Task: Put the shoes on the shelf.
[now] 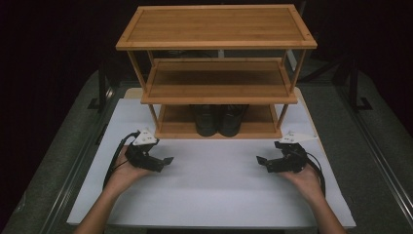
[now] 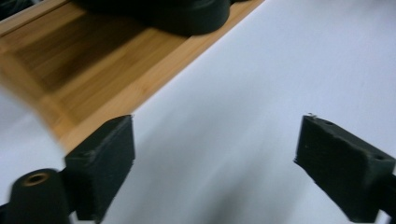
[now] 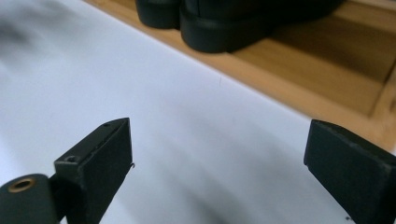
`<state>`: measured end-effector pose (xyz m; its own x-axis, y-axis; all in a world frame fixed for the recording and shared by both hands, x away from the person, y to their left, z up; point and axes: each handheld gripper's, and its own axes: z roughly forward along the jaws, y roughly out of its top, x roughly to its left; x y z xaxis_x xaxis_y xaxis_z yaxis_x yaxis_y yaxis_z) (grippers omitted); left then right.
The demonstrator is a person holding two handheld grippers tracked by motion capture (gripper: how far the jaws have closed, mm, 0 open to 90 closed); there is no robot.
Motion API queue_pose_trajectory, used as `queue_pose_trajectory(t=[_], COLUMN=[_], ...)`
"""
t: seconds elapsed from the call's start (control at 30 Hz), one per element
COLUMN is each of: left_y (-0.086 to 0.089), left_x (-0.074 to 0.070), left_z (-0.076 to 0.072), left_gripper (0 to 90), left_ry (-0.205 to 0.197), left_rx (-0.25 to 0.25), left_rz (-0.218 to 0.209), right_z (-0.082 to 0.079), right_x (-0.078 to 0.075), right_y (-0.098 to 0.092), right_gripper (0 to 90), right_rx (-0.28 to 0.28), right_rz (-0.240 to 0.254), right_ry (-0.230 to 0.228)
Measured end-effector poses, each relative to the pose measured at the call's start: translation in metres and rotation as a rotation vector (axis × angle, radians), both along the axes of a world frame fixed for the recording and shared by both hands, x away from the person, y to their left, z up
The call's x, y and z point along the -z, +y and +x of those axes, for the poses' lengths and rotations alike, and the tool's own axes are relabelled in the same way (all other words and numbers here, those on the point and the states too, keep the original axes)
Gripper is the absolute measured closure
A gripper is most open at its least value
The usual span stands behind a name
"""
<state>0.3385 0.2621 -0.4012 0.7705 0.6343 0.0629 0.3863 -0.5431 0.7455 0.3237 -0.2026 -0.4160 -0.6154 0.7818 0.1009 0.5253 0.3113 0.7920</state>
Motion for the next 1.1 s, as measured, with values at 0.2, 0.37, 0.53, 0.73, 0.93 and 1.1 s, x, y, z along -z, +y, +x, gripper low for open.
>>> queue_pose_trajectory(t=[0.2,0.37,0.53,0.73,0.93,1.1], left_y=[0.024,0.04,0.053,0.061,0.063,0.063], left_x=[0.007,0.015,0.028,0.038,0.049,0.05], left_z=[-0.029,-0.048,-0.061,-0.072,-0.076,-0.074], left_gripper=[7.8,4.2,1.7,0.0,0.0,0.0], left_ry=[0.003,0.02,0.053,0.066,0.074,0.092], left_rx=[-0.04,-0.074,-0.098,-0.103,-0.1,-0.096], left_rz=[0.002,0.009,0.021,0.021,0.039,0.034], right_z=[-0.026,-0.042,-0.057,-0.072,-0.072,-0.073], right_x=[0.01,0.014,0.021,0.03,0.042,0.042], right_y=[-0.015,-0.027,-0.041,-0.056,-0.06,-0.058], right_gripper=[2.6,2.1,2.1,2.1,2.0,1.8], right_rx=[0.025,0.053,0.086,0.128,0.14,0.142], right_rz=[-0.002,-0.021,-0.05,-0.071,-0.136,-0.155], right_ry=[0.02,0.021,0.031,0.042,0.088,0.084])
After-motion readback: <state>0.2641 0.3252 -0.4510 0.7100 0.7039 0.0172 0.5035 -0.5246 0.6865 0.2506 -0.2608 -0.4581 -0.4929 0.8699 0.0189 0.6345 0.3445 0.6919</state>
